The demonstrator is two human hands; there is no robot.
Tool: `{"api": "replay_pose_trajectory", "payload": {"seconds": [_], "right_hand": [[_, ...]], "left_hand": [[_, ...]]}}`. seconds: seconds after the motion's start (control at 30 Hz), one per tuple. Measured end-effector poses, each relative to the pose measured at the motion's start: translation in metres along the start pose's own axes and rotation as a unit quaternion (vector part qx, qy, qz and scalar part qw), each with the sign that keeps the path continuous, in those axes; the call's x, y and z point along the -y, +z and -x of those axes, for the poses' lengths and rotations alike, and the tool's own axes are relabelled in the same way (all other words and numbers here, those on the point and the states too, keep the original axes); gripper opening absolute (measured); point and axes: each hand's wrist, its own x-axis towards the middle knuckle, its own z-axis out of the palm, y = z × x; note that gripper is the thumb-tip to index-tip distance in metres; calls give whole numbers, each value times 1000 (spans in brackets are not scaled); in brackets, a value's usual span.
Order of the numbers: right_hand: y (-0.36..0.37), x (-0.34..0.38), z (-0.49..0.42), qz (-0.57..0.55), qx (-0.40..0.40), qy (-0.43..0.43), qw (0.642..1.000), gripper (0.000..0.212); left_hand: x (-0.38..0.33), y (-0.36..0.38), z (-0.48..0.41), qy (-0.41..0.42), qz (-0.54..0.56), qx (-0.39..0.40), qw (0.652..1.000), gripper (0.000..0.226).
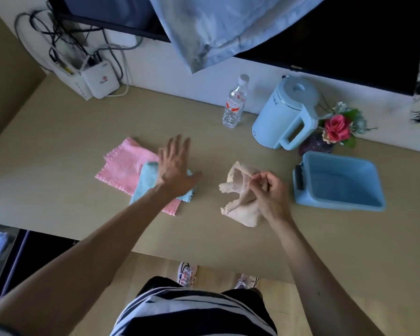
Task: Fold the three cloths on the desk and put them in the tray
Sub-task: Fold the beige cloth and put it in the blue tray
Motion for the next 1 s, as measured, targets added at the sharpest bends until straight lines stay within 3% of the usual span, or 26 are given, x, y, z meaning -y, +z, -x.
{"api": "replay_pose_trajectory", "payload": {"seconds": [0.13, 0.3, 0.37, 0.5, 0.67, 0.87, 0.93, 1.0], "right_hand": [[-10, 30, 2, -87, 35, -39, 995, 19], [-29, 56, 9, -184, 54, -38, 981, 19], [-35, 63, 14, -161, 17, -45, 986, 17], [-44, 71, 27, 10, -106, -132, 986, 24], [-45, 92, 44, 1, -9, -170, 985, 29], [-46, 97, 52, 58, -36, -143, 987, 54], [-46, 100, 52, 58, -43, -124, 990, 49], [-47, 102, 51, 26, -40, -125, 991, 29]], "left_hand": [[-71, -22, -2, 137, 169, 76, 973, 73], [-104, -41, 1, 137, 280, 136, 940, 10], [-112, -46, 2, 141, 294, 139, 935, 18], [-128, -53, 6, 103, 360, 138, 917, 26], [-149, -60, 14, 37, 470, 151, 869, 24], [-153, -74, 22, 71, 494, 205, 842, 48], [-155, -76, 23, 82, 472, 205, 854, 47], [-156, -77, 22, 91, 447, 201, 867, 36]]}}
